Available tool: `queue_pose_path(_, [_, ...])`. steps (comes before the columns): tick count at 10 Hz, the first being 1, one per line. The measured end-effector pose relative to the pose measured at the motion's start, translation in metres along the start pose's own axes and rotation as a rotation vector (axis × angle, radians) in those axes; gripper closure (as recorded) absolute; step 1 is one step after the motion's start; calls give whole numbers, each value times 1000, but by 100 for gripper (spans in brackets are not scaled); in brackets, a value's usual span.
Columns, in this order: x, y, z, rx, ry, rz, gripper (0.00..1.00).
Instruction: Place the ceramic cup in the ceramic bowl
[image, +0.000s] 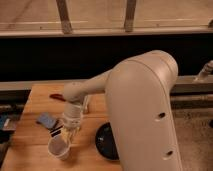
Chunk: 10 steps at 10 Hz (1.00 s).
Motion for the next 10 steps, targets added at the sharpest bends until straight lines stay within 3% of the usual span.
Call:
queue_pose_path(3, [0,-4,-19,30,-26,-1,100])
queue_pose_path(5, [3,-26,-46,64,-63,36,100])
queue_pose_path(8, [18,-88,-99,115,-111,157,100])
queue_pose_path(10, [48,-128,-126,134,-138,265,100])
